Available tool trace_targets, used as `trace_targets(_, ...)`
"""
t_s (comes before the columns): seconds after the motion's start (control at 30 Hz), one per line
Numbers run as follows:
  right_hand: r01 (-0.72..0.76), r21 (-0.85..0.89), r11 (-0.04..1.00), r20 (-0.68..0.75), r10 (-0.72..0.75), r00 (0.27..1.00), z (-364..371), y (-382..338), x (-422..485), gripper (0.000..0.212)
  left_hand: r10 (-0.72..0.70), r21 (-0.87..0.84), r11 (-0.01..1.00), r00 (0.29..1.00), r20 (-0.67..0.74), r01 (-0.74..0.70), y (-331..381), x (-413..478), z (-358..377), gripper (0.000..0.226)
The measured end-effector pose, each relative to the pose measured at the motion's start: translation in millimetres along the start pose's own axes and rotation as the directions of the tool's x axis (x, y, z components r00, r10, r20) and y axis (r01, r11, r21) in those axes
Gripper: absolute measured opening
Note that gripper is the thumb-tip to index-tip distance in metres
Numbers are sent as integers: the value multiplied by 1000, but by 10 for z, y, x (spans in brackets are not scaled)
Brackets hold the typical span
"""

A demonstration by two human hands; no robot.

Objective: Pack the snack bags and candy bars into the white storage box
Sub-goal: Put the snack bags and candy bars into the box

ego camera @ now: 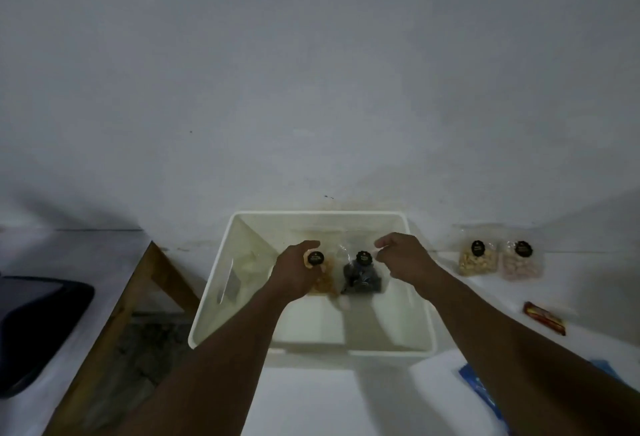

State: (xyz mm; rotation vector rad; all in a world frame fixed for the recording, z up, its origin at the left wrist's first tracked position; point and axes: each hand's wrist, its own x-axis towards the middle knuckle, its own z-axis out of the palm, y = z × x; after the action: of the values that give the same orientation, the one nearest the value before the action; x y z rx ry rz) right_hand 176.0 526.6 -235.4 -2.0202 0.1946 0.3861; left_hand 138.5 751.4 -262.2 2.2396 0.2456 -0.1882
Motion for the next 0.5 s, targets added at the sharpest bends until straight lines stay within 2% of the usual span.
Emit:
trace_targets(0.13, 82, 36, 996, -48, -81, 996, -532, -28, -299, 11, 86, -19, 996, 996, 11, -85, 480, -145, 179, 42)
trace_targets(0.27, 95, 34, 995, -133, -89, 987, -1209, 231, -460, 10, 167, -63, 985, 984, 69, -163, 1018, -188, 649, 39)
trace_targets(0.37, 25, 66, 997, -164, -14, 986, -1731, 561, -461, 12, 242, -64, 969, 967, 85, -237, 1393, -179, 1122, 35)
trace_targets(0.5, -83, 133, 988, -177, 106, 979, -2359, 1125, -265, 16, 258, -71, 966, 951, 169, -250, 1765, -13, 1749, 36)
